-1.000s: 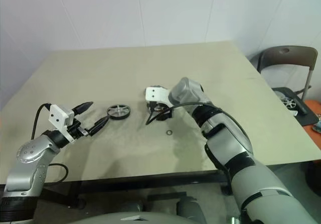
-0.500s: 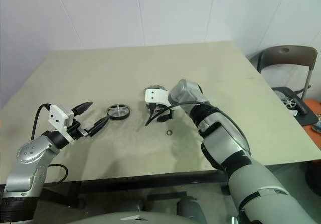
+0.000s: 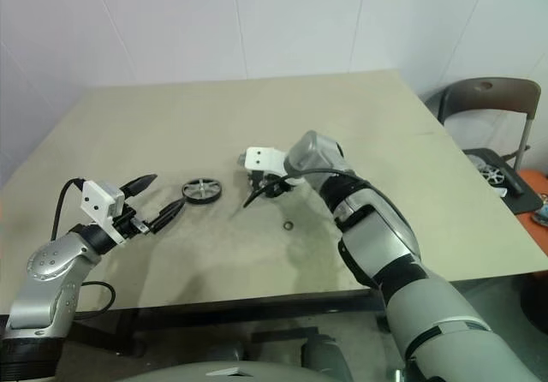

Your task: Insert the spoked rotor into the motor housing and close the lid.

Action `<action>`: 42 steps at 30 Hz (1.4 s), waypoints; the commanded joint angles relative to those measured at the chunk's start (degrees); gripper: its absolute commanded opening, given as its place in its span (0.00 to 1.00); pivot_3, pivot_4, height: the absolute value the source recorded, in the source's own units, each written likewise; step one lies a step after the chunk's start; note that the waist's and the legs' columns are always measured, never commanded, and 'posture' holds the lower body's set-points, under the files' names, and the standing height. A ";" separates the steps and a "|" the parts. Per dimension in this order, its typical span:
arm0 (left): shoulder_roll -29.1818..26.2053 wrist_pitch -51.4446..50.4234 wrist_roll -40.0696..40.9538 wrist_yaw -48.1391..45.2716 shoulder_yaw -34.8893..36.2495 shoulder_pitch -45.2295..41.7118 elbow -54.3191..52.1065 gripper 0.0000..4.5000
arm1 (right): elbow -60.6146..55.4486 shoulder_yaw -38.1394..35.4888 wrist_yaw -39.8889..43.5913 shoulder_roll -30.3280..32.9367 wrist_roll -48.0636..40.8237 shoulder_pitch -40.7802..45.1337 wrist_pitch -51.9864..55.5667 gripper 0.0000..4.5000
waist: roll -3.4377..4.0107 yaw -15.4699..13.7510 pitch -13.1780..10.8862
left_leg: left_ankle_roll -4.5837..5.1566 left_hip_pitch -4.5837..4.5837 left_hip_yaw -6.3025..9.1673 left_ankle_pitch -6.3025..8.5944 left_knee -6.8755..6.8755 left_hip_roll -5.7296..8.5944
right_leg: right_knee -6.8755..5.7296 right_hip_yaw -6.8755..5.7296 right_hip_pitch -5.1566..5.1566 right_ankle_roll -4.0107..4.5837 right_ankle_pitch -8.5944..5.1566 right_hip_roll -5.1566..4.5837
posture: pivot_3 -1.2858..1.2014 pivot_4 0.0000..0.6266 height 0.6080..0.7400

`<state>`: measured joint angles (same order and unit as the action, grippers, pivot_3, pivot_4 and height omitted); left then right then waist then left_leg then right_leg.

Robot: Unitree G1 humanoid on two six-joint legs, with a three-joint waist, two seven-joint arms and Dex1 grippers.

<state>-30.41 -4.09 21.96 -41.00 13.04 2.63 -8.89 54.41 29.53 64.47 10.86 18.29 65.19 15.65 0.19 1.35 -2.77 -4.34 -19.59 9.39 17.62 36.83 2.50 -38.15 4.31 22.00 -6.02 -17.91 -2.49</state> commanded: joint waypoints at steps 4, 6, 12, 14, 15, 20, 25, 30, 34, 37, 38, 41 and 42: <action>-0.52 1.10 0.36 0.08 1.86 -0.09 -0.62 1.00 | -21.18 -0.44 11.74 2.18 -4.25 -4.15 11.77 0.42 | -0.02 0.22 0.02 | -0.02 -0.70 0.02 -0.01 0.06 -0.04 | -0.07 -0.01 0.48 0.00 0.01 -0.01 | 0.52 0.00 1.00; -0.60 1.36 0.34 -0.15 1.94 -0.27 0.03 1.00 | -30.64 0.35 13.11 3.29 -4.48 -7.56 19.04 0.42 | -0.03 0.31 0.02 | -0.18 -0.93 0.02 -0.10 0.11 -0.04 | -0.09 -0.05 0.72 0.02 0.03 -0.07 | 0.52 0.00 1.00; -0.72 2.62 0.20 -1.10 1.84 -1.19 2.56 1.00 | -44.68 1.33 14.33 3.76 -8.96 -11.69 36.80 0.41 | -0.02 0.09 0.02 | -0.04 -0.91 -0.02 -0.02 0.12 -0.01 | -0.09 -0.15 0.72 0.06 0.05 -0.11 | 0.52 0.00 1.00; -0.70 2.93 0.17 -1.37 1.81 -1.33 2.96 1.00 | -46.16 1.62 13.21 3.56 -10.12 -12.06 39.48 0.41 | -0.02 -0.07 0.02 | -0.06 -0.87 -0.01 -0.03 0.13 -0.03 | -0.10 -0.17 0.71 0.09 0.07 -0.09 | 0.52 0.00 1.00; -0.66 3.11 0.12 -1.45 1.82 -1.37 3.10 1.00 | -46.41 1.95 12.17 3.24 -10.38 -12.13 40.25 0.41 | -0.02 -0.15 0.02 | -0.07 -0.87 0.00 -0.04 0.14 -0.03 | -0.12 -0.18 0.71 0.10 0.08 -0.08 | 0.52 0.00 1.00; -0.49 3.64 -0.12 -1.26 1.64 -1.23 3.04 1.00 | -44.69 3.46 6.40 1.67 -10.87 -11.89 38.23 0.41 | -0.03 -0.20 0.02 | -0.08 -0.82 0.00 -0.04 0.16 -0.03 | -0.12 -0.21 0.74 0.10 0.08 -0.08 | 0.52 0.00 1.00; -0.42 3.34 -0.27 -0.63 1.53 -1.12 2.32 1.00 | -42.15 4.96 4.18 2.02 -11.40 -11.03 37.49 0.41 | -0.06 -0.20 0.05 | -0.08 -0.81 0.01 -0.05 0.16 -0.03 | -0.12 -0.21 0.75 0.10 0.09 -0.09 | 0.52 0.00 1.00; -0.48 2.95 -0.17 -0.20 1.48 -1.13 1.74 1.00 | -42.37 5.79 3.83 2.49 -12.62 -10.07 39.20 0.69 | -0.07 -0.23 0.05 | -0.09 -0.74 0.02 -0.05 0.22 -0.03 | -0.14 -0.24 0.72 0.11 0.12 -0.08 | 0.52 0.00 1.00; -0.46 2.57 0.02 0.02 1.30 -1.19 1.32 1.00 | -44.28 5.05 3.01 2.94 -14.14 -9.38 40.68 0.99 | -0.08 -0.22 0.06 | -0.09 -0.76 0.04 -0.05 0.21 -0.03 | -0.14 -0.25 0.73 0.11 0.13 -0.08 | 0.52 0.00 1.00; -0.43 2.33 0.12 0.08 1.16 -1.25 1.11 1.00 | -46.43 2.61 2.10 3.63 -15.70 -8.70 40.98 1.00 | -0.08 -0.22 0.06 | -0.09 -0.79 0.04 -0.05 0.20 -0.03 | -0.14 -0.25 0.74 0.11 0.13 -0.08 | 0.52 0.00 1.00; -0.41 2.28 0.15 0.08 1.13 -1.27 1.09 1.00 | -47.47 1.33 1.94 4.20 -16.57 -8.60 40.75 1.00 | -0.08 -0.22 0.05 | -0.09 -0.80 0.04 -0.05 0.21 -0.03 | -0.14 -0.25 0.74 0.11 0.13 -0.08 | 0.52 0.00 1.00; -0.38 2.15 0.29 -0.02 1.12 -1.22 1.10 1.00 | -50.23 -3.48 0.48 6.41 -19.08 -10.05 38.17 1.00 | -0.08 -0.27 0.06 | -0.09 -0.80 0.04 -0.05 0.21 -0.03 | -0.14 -0.25 0.73 0.11 0.13 -0.08 | 0.52 0.00 1.00; -0.38 2.07 0.34 -0.08 1.10 -1.18 1.10 1.00 | -51.14 -4.94 0.22 7.20 -20.05 -11.23 36.82 1.00 | -0.09 -0.34 0.06 | -0.09 -0.80 0.04 -0.05 0.21 -0.03 | -0.13 -0.25 0.72 0.11 0.13 -0.09 | 0.52 0.00 1.00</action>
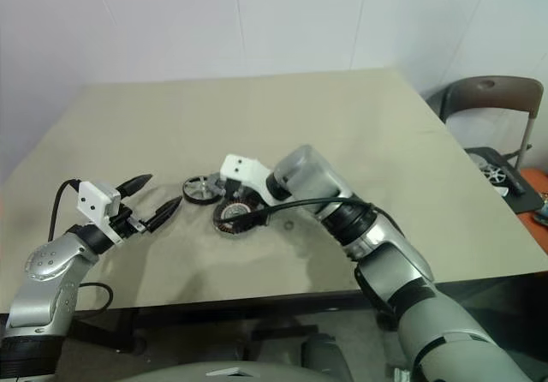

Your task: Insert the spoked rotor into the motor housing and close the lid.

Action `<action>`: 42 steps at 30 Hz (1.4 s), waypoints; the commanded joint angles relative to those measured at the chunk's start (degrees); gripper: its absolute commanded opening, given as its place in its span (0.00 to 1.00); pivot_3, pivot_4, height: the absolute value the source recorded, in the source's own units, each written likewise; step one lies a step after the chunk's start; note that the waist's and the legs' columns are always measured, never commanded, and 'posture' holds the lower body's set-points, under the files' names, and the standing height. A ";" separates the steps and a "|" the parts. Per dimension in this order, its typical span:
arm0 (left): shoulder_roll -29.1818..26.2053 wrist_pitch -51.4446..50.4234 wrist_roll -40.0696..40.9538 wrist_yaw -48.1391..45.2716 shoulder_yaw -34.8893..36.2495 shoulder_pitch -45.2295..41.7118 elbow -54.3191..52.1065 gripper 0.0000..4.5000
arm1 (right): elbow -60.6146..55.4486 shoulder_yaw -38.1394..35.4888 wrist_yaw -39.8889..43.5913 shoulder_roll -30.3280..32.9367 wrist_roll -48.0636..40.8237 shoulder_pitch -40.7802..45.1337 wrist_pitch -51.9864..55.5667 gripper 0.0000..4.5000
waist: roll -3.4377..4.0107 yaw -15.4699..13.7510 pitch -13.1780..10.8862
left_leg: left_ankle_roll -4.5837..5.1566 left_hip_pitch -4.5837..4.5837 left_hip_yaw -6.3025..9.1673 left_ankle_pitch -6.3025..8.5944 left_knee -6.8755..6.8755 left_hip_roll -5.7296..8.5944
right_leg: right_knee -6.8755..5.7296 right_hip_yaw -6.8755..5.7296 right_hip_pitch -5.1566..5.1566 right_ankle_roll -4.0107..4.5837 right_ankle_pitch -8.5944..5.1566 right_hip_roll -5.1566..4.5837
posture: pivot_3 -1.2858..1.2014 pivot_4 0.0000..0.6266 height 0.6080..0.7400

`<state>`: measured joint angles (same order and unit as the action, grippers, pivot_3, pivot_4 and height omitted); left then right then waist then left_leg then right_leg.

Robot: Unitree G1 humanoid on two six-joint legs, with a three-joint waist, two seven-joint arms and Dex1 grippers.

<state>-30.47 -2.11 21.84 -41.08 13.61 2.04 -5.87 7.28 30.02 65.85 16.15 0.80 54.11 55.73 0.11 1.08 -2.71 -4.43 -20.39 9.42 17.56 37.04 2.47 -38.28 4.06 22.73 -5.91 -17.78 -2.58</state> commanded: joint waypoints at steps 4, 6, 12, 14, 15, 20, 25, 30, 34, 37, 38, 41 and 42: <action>-0.16 -0.06 0.59 -0.51 0.14 0.01 -1.94 1.00 | -6.34 -15.09 -3.05 3.36 -8.13 -8.86 -13.98 1.00 | -0.23 -0.32 0.15 | 0.01 0.03 0.05 0.01 -0.02 -0.01 | 0.13 -0.12 -0.11 0.00 0.00 -0.01 | 0.52 0.00 1.00; 0.08 -0.06 0.71 -0.66 0.02 0.30 -1.93 1.00 | -7.24 -16.27 -2.62 6.47 -8.22 -13.01 -18.55 1.00 | -0.23 -0.27 0.14 | 0.02 0.02 0.04 0.01 -0.02 0.01 | 0.15 -0.10 -0.31 -0.01 0.00 -0.04 | 0.52 0.00 1.00; -0.06 -0.67 0.93 -1.44 -0.53 0.73 -2.05 1.00 | -10.12 -16.84 2.37 15.90 -10.80 -24.69 -25.07 1.00 | -0.22 -0.12 0.13 | 0.03 0.03 0.01 0.01 -0.01 -0.04 | 0.15 -0.09 -0.32 -0.03 0.01 0.00 | 0.52 0.00 1.00; 0.05 -0.95 0.90 -1.66 -0.80 0.91 -2.23 1.00 | -9.04 -16.51 1.55 17.41 -9.78 -27.05 -27.41 1.00 | -0.22 -0.04 0.13 | 0.03 0.06 -0.02 0.01 0.01 -0.08 | 0.14 -0.07 -0.35 -0.03 0.02 0.03 | 0.52 0.00 1.00; -0.04 -0.92 0.62 -2.01 -1.23 1.36 -2.46 1.00 | -8.59 -16.48 1.17 17.71 -9.58 -28.07 -28.31 1.00 | -0.21 -0.03 0.13 | 0.03 0.10 -0.02 0.01 0.02 -0.08 | 0.13 -0.07 -0.40 -0.03 0.01 0.04 | 0.52 0.00 1.00; -0.53 -3.69 2.90 -5.43 -2.61 6.27 -6.00 1.00 | -3.46 -15.96 -3.08 16.66 -6.63 -29.56 -36.39 1.00 | -0.22 -0.18 0.13 | 0.03 0.16 -0.10 0.01 0.07 -0.09 | 0.13 -0.05 -0.48 -0.03 0.03 0.06 | 0.52 0.00 1.00; -0.60 -5.23 4.44 -6.75 -2.32 9.06 -7.83 1.00 | -2.62 -15.24 -3.57 14.62 -7.32 -29.04 -36.03 1.00 | -0.22 -0.43 0.14 | 0.03 0.14 -0.11 0.01 0.08 -0.11 | 0.13 -0.06 -0.47 -0.03 0.03 0.06 | 0.52 0.00 1.00; -0.93 -5.05 4.39 -7.31 -1.72 9.25 -6.93 1.00 | 0.30 -13.74 -4.78 13.41 -5.59 -28.93 -36.61 1.00 | -0.22 -0.44 0.14 | 0.03 0.17 -0.14 0.01 0.13 -0.09 | 0.13 -0.08 -0.55 -0.04 0.04 0.06 | 0.52 0.00 1.00; -1.05 -4.92 4.31 -7.25 -1.43 8.79 -6.54 1.00 | 1.45 -13.36 -4.98 13.60 -5.55 -29.47 -36.23 1.00 | -0.22 -0.39 0.14 | 0.03 0.16 -0.15 0.01 0.11 -0.09 | 0.13 -0.08 -0.51 -0.04 0.04 0.07 | 0.52 0.00 1.00; -1.04 -4.56 4.10 -7.42 -1.45 8.44 -5.89 1.00 | 2.84 -12.89 -5.25 13.63 -5.00 -29.67 -36.83 1.00 | -0.22 -0.40 0.14 | 0.03 0.17 -0.15 0.01 0.11 -0.09 | 0.13 -0.07 -0.52 -0.04 0.04 0.06 | 0.52 0.00 1.00; -1.02 -4.48 4.06 -7.46 -1.45 8.36 -5.75 1.00 | 3.10 -12.86 -5.30 13.60 -4.95 -29.69 -36.97 1.00 | -0.23 -0.40 0.14 | 0.03 0.18 -0.15 0.01 0.12 -0.09 | 0.13 -0.08 -0.53 -0.04 0.04 0.06 | 0.52 0.00 1.00; -0.96 -3.92 3.79 -7.50 -1.35 8.06 -5.24 1.00 | 3.60 -12.66 -5.43 13.94 -4.55 -29.71 -36.96 0.87 | -0.23 -0.39 0.15 | 0.03 0.24 -0.17 0.01 0.12 -0.09 | 0.13 -0.08 -0.60 -0.04 0.04 0.07 | 0.52 0.00 1.00; -0.96 -3.64 3.65 -7.55 -1.34 8.00 -4.97 1.00 | 3.85 -12.80 -5.67 13.84 -4.59 -29.59 -36.97 0.80 | -0.23 -0.39 0.14 | 0.03 0.27 -0.17 0.01 0.12 -0.09 | 0.13 -0.08 -0.64 -0.04 0.04 0.07 | 0.52 0.00 1.00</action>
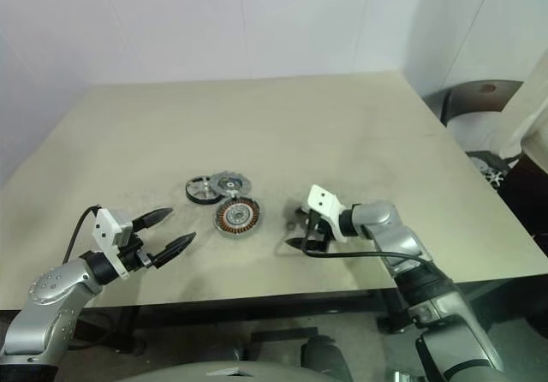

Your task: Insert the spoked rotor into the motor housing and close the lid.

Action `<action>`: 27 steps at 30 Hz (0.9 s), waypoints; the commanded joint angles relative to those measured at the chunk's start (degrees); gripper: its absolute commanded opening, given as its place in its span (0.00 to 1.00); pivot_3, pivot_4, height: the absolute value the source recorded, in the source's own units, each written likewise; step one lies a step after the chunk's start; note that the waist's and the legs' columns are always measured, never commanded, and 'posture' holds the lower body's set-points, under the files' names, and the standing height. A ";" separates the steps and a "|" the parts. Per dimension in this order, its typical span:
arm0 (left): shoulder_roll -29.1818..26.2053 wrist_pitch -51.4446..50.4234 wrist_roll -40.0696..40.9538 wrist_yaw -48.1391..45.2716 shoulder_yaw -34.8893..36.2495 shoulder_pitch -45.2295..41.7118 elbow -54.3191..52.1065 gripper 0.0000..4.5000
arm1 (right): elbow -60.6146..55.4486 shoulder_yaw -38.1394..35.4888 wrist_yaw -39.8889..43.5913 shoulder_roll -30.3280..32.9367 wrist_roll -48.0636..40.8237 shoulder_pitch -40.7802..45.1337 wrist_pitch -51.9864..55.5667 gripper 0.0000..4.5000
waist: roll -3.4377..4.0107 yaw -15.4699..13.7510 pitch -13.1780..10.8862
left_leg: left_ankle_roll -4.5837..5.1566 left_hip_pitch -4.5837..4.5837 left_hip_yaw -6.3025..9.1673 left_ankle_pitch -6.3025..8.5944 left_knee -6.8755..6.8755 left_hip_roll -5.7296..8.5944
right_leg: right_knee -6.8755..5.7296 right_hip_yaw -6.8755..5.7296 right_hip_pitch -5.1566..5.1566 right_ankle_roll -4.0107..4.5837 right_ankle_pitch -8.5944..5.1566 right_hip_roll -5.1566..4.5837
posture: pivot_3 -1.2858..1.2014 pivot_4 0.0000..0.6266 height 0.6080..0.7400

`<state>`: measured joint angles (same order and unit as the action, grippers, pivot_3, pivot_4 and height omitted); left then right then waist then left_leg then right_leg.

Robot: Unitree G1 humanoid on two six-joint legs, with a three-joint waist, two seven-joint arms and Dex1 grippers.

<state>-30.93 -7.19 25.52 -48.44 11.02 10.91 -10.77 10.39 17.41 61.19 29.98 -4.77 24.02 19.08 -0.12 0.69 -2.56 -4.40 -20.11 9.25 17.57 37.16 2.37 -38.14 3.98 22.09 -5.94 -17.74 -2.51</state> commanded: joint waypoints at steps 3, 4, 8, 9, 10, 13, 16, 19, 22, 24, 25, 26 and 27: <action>-0.43 2.30 -0.42 -0.29 1.17 -0.92 0.65 1.00 | 1.06 -0.38 -1.14 -0.38 0.50 0.92 0.28 0.59 | 0.02 -0.01 -0.02 | 0.00 0.26 -0.01 0.00 0.00 0.00 | 0.01 0.00 -0.28 0.00 0.00 0.01 | 0.52 0.00 1.00; -0.39 2.52 -0.48 -0.28 1.12 -0.94 0.80 1.00 | 1.07 -0.36 -1.14 -0.40 0.51 0.97 0.35 0.51 | 0.04 -0.01 -0.03 | 0.00 0.42 -0.02 0.00 -0.01 0.01 | 0.03 0.00 -0.44 0.00 -0.01 0.01 | 0.52 0.00 1.00; -0.17 3.54 -0.80 -0.21 0.87 -0.71 1.23 1.00 | 0.97 -0.50 -0.62 -0.14 0.11 0.90 1.07 0.22 | 0.05 -0.01 -0.04 | 0.02 0.78 -0.03 0.01 -0.01 0.01 | 0.10 0.00 -0.85 0.01 -0.03 0.03 | 0.52 0.00 1.00; -0.15 3.78 -0.91 -0.23 0.83 -0.60 1.32 1.00 | 0.80 -0.65 -0.33 -0.05 -0.20 0.85 1.28 0.17 | 0.04 -0.01 -0.03 | 0.02 0.79 -0.03 0.01 0.00 0.00 | 0.10 0.00 -0.86 0.01 -0.02 0.03 | 0.52 0.00 1.00; -0.11 3.93 -0.95 -0.24 0.83 -0.54 1.41 1.00 | 0.58 -0.83 -0.09 0.00 -0.55 0.96 1.66 0.17 | 0.04 -0.01 -0.03 | 0.03 0.79 -0.03 0.01 0.02 0.00 | 0.10 0.00 -0.87 0.01 -0.02 0.03 | 0.52 0.00 1.00; -0.03 4.37 -1.04 -0.33 0.76 -0.35 1.63 1.00 | -0.08 -1.45 0.19 -0.04 -1.58 2.11 2.83 0.17 | 0.04 0.01 -0.03 | 0.03 0.77 -0.02 0.01 0.01 0.00 | 0.10 0.00 -0.84 0.00 -0.02 0.03 | 0.52 0.00 1.00; -0.02 4.64 -1.09 -0.50 0.66 -0.60 2.10 1.00 | -1.44 -1.66 0.98 -0.42 -2.83 3.96 3.91 0.17 | 0.06 0.01 -0.04 | 0.02 0.73 -0.02 0.01 -0.02 -0.01 | 0.10 0.00 -0.76 -0.01 -0.01 0.02 | 0.52 0.00 1.00; -0.15 4.95 -1.08 -0.78 0.65 -0.97 2.92 1.00 | -3.93 -1.34 2.01 -1.55 -4.13 6.67 5.68 0.17 | 0.08 0.16 -0.06 | 0.02 0.72 -0.02 0.01 -0.06 -0.02 | 0.11 0.00 -0.73 -0.01 -0.02 0.02 | 0.52 0.00 1.00; -0.24 5.21 -1.05 -1.10 0.63 -1.33 3.70 1.00 | -5.53 -0.08 1.70 -3.63 -4.59 10.17 8.41 0.17 | 0.13 0.30 -0.09 | 0.02 0.72 -0.01 0.01 -0.09 -0.05 | 0.10 0.01 -0.71 0.00 -0.02 0.06 | 0.52 0.00 1.00; -0.18 5.42 -1.07 -1.29 0.63 -1.42 4.07 1.00 | -5.60 0.99 1.21 -5.36 -4.34 12.34 10.90 0.17 | 0.13 0.21 -0.09 | 0.02 0.72 0.00 0.01 -0.10 -0.07 | 0.10 0.00 -0.70 0.00 -0.02 0.07 | 0.52 0.00 1.00; -0.15 5.52 -1.10 -1.40 0.63 -1.48 4.27 1.00 | -5.35 1.37 0.88 -6.13 -4.00 13.14 11.32 0.17 | 0.13 0.17 -0.08 | 0.02 0.72 0.01 0.01 -0.10 -0.07 | 0.11 0.00 -0.69 0.00 -0.02 0.07 | 0.52 0.00 1.00; -0.12 5.65 -1.12 -1.53 0.64 -1.52 4.50 1.00 | -4.97 1.95 0.63 -7.02 -3.61 14.04 11.72 0.17 | 0.12 0.13 -0.08 | 0.02 0.71 0.03 0.01 -0.11 -0.06 | 0.12 0.00 -0.69 0.00 -0.02 0.06 | 0.52 0.00 1.00; -0.07 5.80 -1.13 -1.65 0.64 -1.53 4.71 1.00 | -4.42 2.63 0.31 -7.97 -3.10 14.88 11.53 0.17 | 0.12 0.06 -0.08 | 0.02 0.71 0.05 0.01 -0.11 -0.06 | 0.14 0.00 -0.69 0.00 -0.02 0.05 | 0.52 0.00 1.00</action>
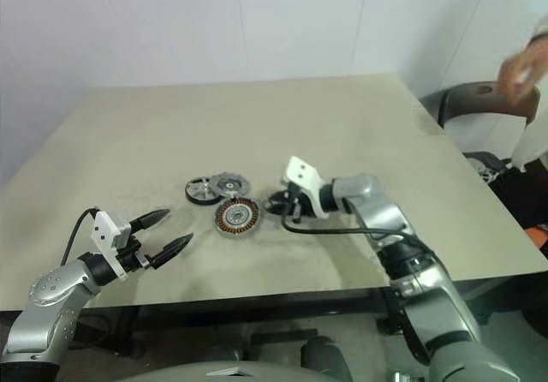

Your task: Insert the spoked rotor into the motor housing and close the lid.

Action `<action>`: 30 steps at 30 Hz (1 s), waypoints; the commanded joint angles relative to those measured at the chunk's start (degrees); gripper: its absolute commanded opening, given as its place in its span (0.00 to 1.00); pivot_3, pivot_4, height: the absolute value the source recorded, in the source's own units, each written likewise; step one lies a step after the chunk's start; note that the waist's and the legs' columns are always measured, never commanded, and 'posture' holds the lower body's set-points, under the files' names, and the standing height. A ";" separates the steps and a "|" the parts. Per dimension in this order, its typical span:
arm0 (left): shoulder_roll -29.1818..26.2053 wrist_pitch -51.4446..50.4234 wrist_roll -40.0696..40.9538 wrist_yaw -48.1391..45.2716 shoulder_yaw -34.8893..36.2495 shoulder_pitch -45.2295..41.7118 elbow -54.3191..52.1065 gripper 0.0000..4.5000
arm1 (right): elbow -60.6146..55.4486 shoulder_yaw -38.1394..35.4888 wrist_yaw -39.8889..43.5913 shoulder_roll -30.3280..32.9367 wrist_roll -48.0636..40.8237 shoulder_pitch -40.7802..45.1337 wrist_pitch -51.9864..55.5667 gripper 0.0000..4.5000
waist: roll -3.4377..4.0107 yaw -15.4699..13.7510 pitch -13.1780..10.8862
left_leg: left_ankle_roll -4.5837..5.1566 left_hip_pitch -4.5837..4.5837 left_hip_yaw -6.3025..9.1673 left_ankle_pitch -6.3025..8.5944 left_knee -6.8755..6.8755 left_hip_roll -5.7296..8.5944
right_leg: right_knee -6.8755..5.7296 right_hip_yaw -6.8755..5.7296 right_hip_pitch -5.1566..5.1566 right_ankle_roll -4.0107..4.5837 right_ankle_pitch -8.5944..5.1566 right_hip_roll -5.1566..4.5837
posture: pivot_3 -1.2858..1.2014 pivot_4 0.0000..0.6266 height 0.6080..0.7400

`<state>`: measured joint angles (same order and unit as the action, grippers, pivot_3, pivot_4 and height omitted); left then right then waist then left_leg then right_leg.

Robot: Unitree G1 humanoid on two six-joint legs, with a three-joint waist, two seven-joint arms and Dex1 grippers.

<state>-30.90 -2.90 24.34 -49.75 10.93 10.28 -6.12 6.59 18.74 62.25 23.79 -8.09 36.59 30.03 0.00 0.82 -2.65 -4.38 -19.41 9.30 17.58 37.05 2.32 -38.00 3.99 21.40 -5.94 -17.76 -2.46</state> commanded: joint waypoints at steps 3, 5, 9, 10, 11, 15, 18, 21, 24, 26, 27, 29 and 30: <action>0.18 2.17 -0.23 -0.52 0.49 -0.64 0.42 1.00 | 1.90 2.94 -2.47 -5.35 1.14 4.44 0.74 0.17 | 0.01 -0.02 -0.01 | 0.00 -0.02 0.07 0.00 -0.03 0.02 | 0.01 0.00 0.03 0.00 0.00 -0.02 | 0.52 0.00 1.00; 0.30 2.44 -0.23 -0.54 0.40 -0.49 0.39 1.00 | 3.85 3.92 -3.69 -6.87 2.09 5.14 0.53 0.17 | 0.01 -0.04 -0.01 | 0.00 -0.01 0.10 0.00 -0.05 0.01 | 0.01 0.00 0.05 0.00 0.00 -0.01 | 0.52 0.00 1.00; 0.42 2.88 -0.25 -0.51 0.44 -0.38 0.48 1.00 | 6.11 4.62 -4.79 -8.40 2.92 5.40 -0.37 0.17 | 0.02 -0.06 -0.01 | 0.00 -0.02 0.11 0.00 -0.05 0.04 | 0.01 -0.01 0.04 0.00 0.00 -0.03 | 0.52 0.00 1.00; 0.43 3.02 -0.27 -0.52 0.47 -0.32 0.54 1.00 | 6.40 4.68 -4.79 -8.64 2.86 5.27 -0.43 0.17 | 0.03 -0.02 -0.02 | 0.00 -0.02 0.10 0.00 -0.05 0.04 | 0.01 0.00 0.05 0.00 0.00 -0.03 | 0.52 0.00 1.00; 0.43 3.16 -0.28 -0.54 0.48 -0.27 0.59 1.00 | 6.65 4.71 -4.76 -8.83 2.82 5.16 -0.37 0.17 | 0.03 0.01 -0.02 | 0.00 -0.02 0.10 0.00 -0.06 0.04 | 0.01 0.00 0.05 0.00 0.00 -0.03 | 0.52 0.00 1.00; 0.31 3.70 -0.29 -0.69 0.64 -0.06 0.92 1.00 | 8.33 5.04 -5.34 -9.57 3.35 4.82 -1.15 0.17 | 0.04 0.14 -0.02 | 0.00 -0.02 0.11 0.00 -0.08 0.03 | 0.01 0.00 0.07 0.00 0.00 -0.01 | 0.52 0.00 1.00; 0.23 3.94 -0.30 -0.84 0.72 -0.07 1.16 1.00 | 9.78 5.07 -5.63 -10.26 3.71 5.02 -1.85 0.17 | 0.04 0.16 -0.02 | 0.00 -0.02 0.10 0.00 -0.08 0.03 | 0.01 0.00 0.07 0.00 0.00 -0.01 | 0.52 0.00 1.00; 0.15 4.16 -0.30 -1.08 0.81 -0.05 1.36 1.00 | 11.29 5.10 -6.12 -10.90 4.13 5.16 -2.70 0.17 | 0.05 0.16 -0.03 | 0.00 -0.02 0.10 0.00 -0.08 0.03 | 0.01 0.00 0.08 0.00 0.00 -0.01 | 0.52 0.00 1.00; 0.13 4.29 -0.33 -1.23 0.85 0.17 1.34 1.00 | 12.68 4.97 -6.34 -11.31 4.72 5.20 -3.42 0.17 | 0.05 0.17 -0.03 | 0.00 -0.02 0.10 0.00 -0.09 0.04 | 0.01 0.00 0.08 0.00 0.00 0.00 | 0.52 0.00 1.00; 0.09 4.41 -0.31 -1.24 0.86 0.23 1.35 1.00 | 13.24 4.80 -6.35 -11.54 4.87 5.25 -3.63 0.17 | 0.06 0.17 -0.04 | 0.00 -0.02 0.10 0.00 -0.09 0.03 | 0.01 0.00 0.08 0.00 0.00 -0.01 | 0.52 0.00 1.00; 0.08 4.43 -0.29 -1.24 0.85 0.25 1.36 1.00 | 13.42 4.77 -6.33 -11.60 4.90 5.26 -3.71 0.17 | 0.06 0.17 -0.04 | 0.00 -0.02 0.10 0.00 -0.09 0.03 | 0.01 0.00 0.08 0.01 0.00 0.00 | 0.52 0.00 1.00; 0.12 4.38 -0.33 -1.06 0.80 0.29 1.15 1.00 | 13.95 4.85 -6.24 -11.70 5.12 5.23 -4.04 0.17 | 0.07 0.17 -0.04 | 0.00 -0.02 0.10 0.00 -0.09 0.03 | 0.01 0.00 0.08 0.00 0.00 0.00 | 0.52 0.00 1.00; 0.16 4.32 -0.38 -0.94 0.73 0.29 0.97 1.00 | 14.23 4.84 -6.23 -11.79 5.20 5.29 -4.14 0.17 | 0.07 0.17 -0.04 | 0.00 -0.02 0.10 0.00 -0.09 0.03 | 0.01 0.00 0.08 0.00 0.00 0.00 | 0.52 0.00 1.00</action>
<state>-30.33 0.49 24.22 -50.76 10.90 10.88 -4.44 20.77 24.19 56.07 12.49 -2.98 40.39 27.08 0.08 0.99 -2.69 -4.38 -19.43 9.41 17.59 36.96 2.35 -38.00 3.99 21.48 -5.94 -17.76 -2.47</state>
